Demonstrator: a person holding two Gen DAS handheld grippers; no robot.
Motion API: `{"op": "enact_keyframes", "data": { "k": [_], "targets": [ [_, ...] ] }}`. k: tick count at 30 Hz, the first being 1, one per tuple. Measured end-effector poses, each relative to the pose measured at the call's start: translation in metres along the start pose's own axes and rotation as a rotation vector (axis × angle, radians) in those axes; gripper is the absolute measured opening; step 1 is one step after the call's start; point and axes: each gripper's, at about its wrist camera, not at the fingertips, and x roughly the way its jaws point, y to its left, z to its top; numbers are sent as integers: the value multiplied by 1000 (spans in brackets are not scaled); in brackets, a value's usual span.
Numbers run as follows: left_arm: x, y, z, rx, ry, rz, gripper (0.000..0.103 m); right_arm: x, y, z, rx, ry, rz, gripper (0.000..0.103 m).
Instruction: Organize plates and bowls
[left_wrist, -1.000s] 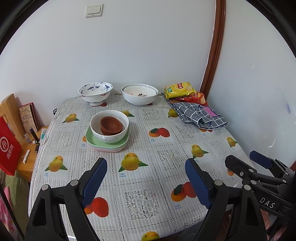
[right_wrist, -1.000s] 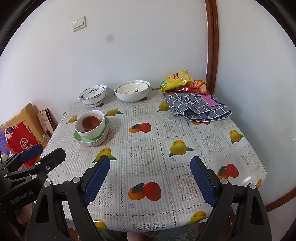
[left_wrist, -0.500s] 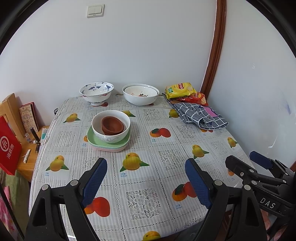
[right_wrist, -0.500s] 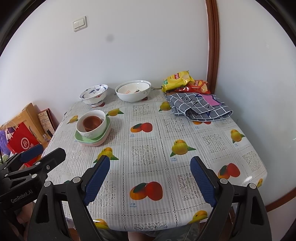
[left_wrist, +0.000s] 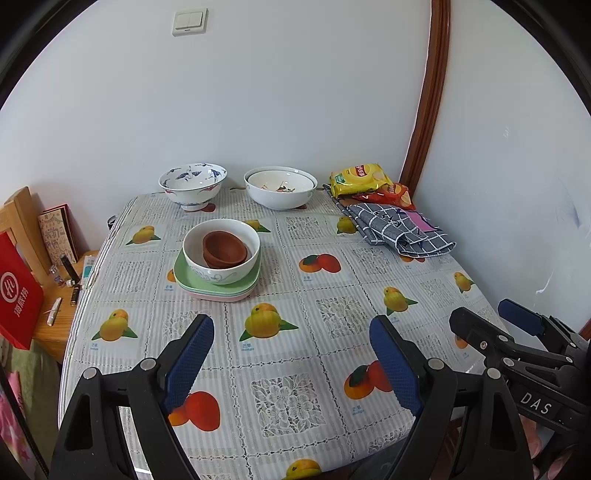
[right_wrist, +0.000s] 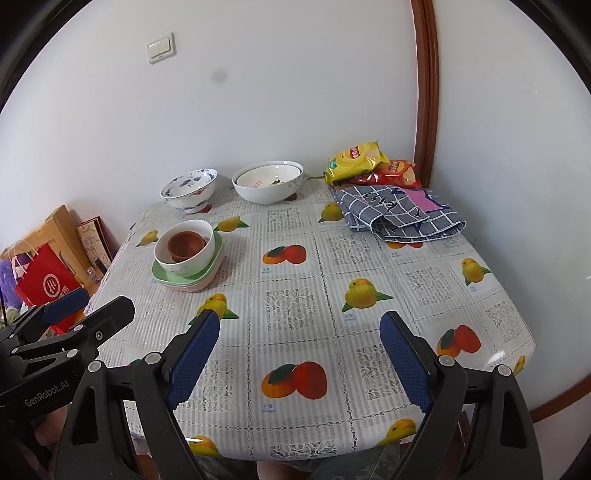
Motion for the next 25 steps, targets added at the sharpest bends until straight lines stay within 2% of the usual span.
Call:
{"op": "enact_keyframes", "data": {
  "k": [25],
  "targets": [
    [8, 2, 3, 11, 3, 19, 86, 10, 0, 4, -11, -3, 2, 88]
  ]
}}
